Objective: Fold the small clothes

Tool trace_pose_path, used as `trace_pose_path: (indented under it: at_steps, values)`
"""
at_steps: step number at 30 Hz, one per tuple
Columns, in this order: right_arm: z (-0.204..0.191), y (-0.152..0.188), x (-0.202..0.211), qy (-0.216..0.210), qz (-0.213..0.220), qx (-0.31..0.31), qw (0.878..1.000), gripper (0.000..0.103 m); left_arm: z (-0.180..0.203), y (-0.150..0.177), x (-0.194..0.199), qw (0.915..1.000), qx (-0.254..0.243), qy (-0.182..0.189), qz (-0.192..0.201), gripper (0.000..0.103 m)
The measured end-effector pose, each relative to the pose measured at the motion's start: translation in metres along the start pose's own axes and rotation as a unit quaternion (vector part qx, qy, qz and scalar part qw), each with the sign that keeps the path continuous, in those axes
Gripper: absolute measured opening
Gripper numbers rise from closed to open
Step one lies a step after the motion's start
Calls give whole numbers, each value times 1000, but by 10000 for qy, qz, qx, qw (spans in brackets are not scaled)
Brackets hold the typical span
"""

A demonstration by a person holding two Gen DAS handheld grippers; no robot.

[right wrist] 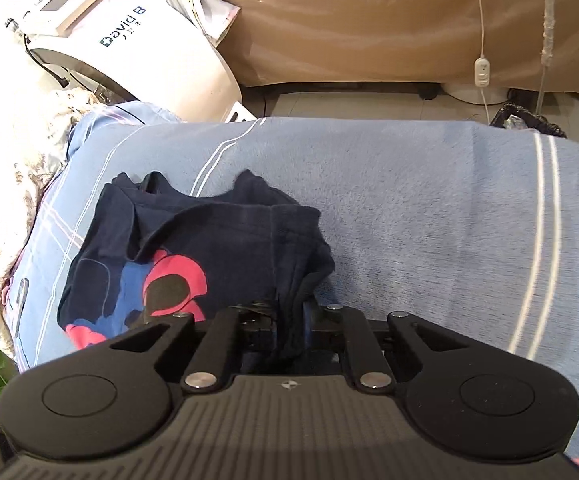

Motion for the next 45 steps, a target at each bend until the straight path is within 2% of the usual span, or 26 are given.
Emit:
trace_pose_path:
  at_steps: [3, 7, 9, 13, 15, 18, 21, 24, 26, 29, 32, 35, 36, 37, 38, 39, 40, 42, 43, 44, 45]
  values:
    - [-1, 0, 7, 9, 12, -70, 10000, 19, 10, 5, 7, 9990, -449, -6, 36, 13]
    - [1, 4, 12, 129, -21, -159, 9998, 19, 8, 8, 10, 9997, -232, 61, -34, 13]
    - [3, 8, 10, 158, -83, -201, 9996, 19, 8, 7, 13, 9995, -294, 58, -18, 13]
    - [-3, 1, 16, 71, 8, -349, 9994, 19, 12, -3, 27, 9994, -175, 300, -9, 13]
    - [-8, -8, 22, -100, 79, -603, 9981, 19, 13, -12, 38, 9988, 80, 473, -16, 13]
    - [-32, -31, 29, -270, 129, -429, 9986, 19, 8, -27, 53, 9961, 507, 720, -17, 13]
    - [-57, -51, 28, -591, 143, -709, 9956, 19, -1, -53, 76, 9927, 792, 902, 114, 13]
    - [-91, -73, 9, -965, 121, -891, 9913, 19, -20, -92, 107, 9891, 1051, 947, 419, 13]
    - [-124, -87, -11, -1043, 66, -656, 9924, 19, -34, -121, 125, 9874, 1177, 863, 611, 13]
    - [-167, -111, -53, -1202, -62, -648, 9906, 19, -53, -162, 147, 9856, 1312, 668, 835, 13]
    - [-202, -124, -100, -1002, -281, -556, 9930, 19, -76, -195, 165, 9845, 1411, 449, 942, 15]
    - [-225, -129, -137, -746, -436, -359, 9956, 24, -101, -220, 178, 9830, 1557, 212, 955, 24]
    - [-231, -130, -146, -752, -455, -359, 9955, 36, -107, -226, 181, 9830, 1575, 168, 933, 36]
    - [-237, -130, -152, -808, -410, -352, 9953, 47, -111, -231, 188, 9835, 1509, 71, 999, 46]
    - [-241, -132, -154, -889, -319, -340, 9950, 51, -115, -233, 195, 9845, 1359, -28, 1106, 61]
    - [-245, -135, -153, -951, -210, -284, 9948, 68, -115, -235, 203, 9859, 1150, -116, 1212, 63]
    - [-249, -139, -149, -945, -94, -161, 9954, 80, -110, -238, 209, 9874, 890, -177, 1298, 63]
    - [-255, -145, -134, -790, 137, 291, 9964, 82, -94, -241, 221, 9898, 97, -257, 1401, 63]
    - [-256, -146, -124, -647, 241, 574, 9960, 82, -78, -239, 222, 9880, -495, -356, 1423, 63]
    - [-257, -143, -115, -452, 317, 879, 9946, 80, -62, -235, 222, 9821, -1137, -458, 1433, 63]
    - [-256, -139, -106, -238, 380, 1162, 9922, 73, -45, -229, 220, 9727, -1770, -498, 1413, 63]
Point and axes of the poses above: each gripper's, at about its wrist camera, not at the fingertips, and x roughly against the way its jaws point, z to its right, y to its underside, the point moved 2 cm from there along -x, roughly the way its jaws point, and after that the axes turned 11 degrees about x, right-handed, at the moved point
